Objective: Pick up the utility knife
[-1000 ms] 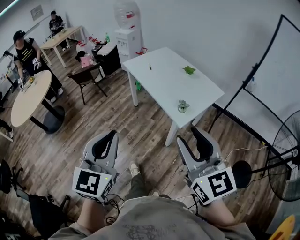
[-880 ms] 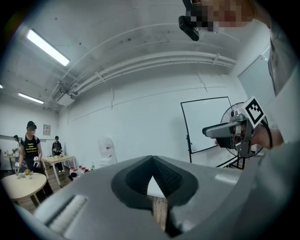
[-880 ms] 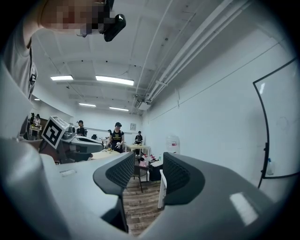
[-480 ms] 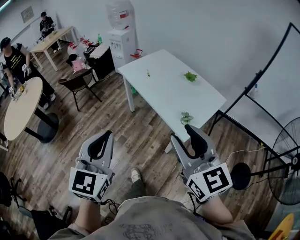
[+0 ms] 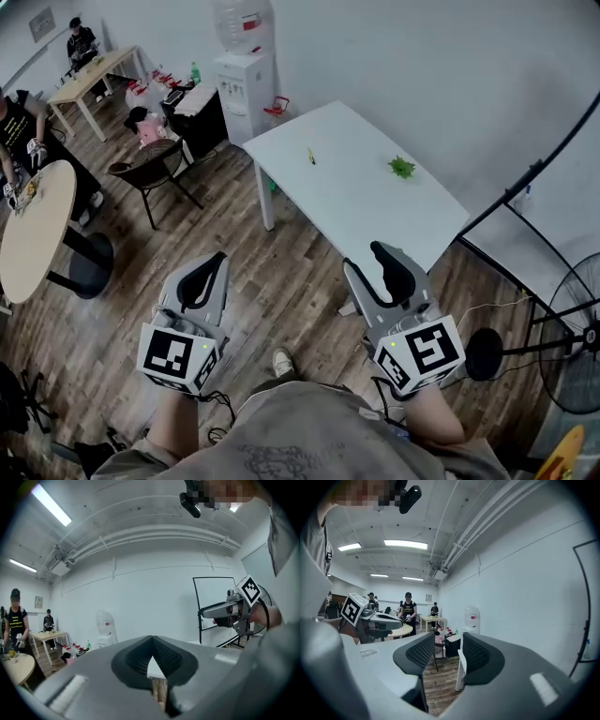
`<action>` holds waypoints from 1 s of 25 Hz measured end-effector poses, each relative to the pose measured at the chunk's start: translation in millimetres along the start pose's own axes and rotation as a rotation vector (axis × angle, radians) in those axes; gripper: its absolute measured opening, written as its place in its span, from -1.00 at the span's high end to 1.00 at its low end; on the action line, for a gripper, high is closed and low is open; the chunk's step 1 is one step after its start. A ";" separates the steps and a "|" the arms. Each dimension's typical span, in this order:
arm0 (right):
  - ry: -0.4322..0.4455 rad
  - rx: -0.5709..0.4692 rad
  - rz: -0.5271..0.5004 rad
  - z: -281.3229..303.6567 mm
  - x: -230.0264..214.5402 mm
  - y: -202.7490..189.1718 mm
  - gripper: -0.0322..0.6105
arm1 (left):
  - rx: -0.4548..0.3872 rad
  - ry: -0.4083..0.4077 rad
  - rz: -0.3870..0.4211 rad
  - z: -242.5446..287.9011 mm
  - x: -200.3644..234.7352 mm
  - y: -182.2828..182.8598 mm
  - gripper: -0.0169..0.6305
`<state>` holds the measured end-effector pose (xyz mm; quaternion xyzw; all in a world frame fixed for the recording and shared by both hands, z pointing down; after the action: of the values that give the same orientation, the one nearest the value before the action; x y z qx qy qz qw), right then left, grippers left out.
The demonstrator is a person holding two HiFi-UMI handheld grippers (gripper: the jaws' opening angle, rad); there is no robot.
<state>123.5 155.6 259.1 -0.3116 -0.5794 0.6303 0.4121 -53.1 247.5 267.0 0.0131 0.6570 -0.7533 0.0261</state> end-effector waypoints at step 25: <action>-0.071 0.030 0.027 144.3 -67.6 -28.1 0.24 | 0.006 -0.041 -0.003 111.7 98.8 -15.7 0.94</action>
<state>33.9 27.4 300.4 -0.2907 -0.5798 0.6553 0.3873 -151.1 136.8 292.4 -0.0032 0.6541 -0.7554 0.0386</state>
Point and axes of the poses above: the fingertips, and each gripper's own axes: z forward along the fingers, x to its left, y out of its top, the point moved 1 cm from there along -z, backward along the fingers, and after that the axes turned 3 degrees about -z, right-handed, at the moved point
